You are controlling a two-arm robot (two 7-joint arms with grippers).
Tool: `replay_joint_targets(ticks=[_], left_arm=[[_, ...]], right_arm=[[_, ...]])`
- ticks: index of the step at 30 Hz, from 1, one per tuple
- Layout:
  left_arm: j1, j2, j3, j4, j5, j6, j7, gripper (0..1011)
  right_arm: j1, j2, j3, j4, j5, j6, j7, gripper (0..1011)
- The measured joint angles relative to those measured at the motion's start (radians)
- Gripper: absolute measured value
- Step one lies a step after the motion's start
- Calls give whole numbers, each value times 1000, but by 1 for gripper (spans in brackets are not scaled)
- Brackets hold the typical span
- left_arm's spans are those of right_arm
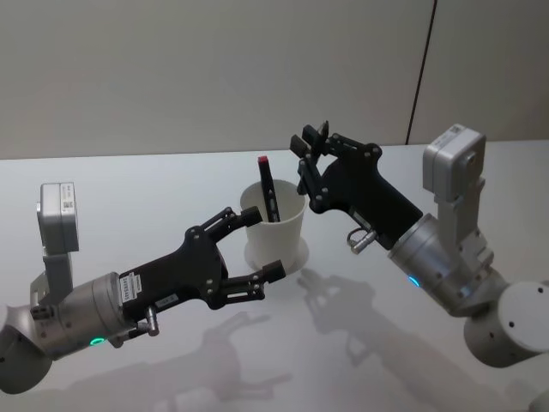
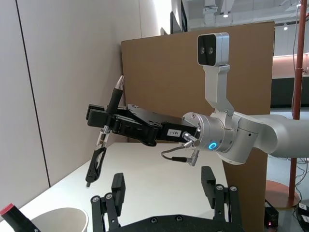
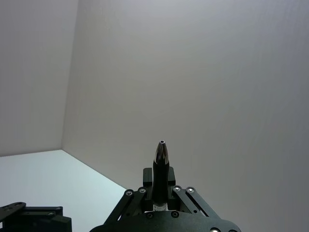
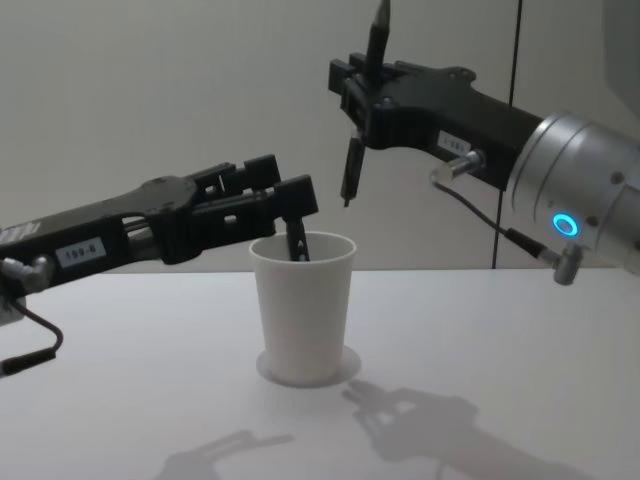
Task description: Place the pen into the pen holder.
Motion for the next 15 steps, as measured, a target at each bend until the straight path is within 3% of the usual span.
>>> replay_joint_targets(ticks=[15], left_arm=[[0,0,0,0,0,0,0,1000]], right_arm=[[29,-15,5,51,-9,-7,-6,133]])
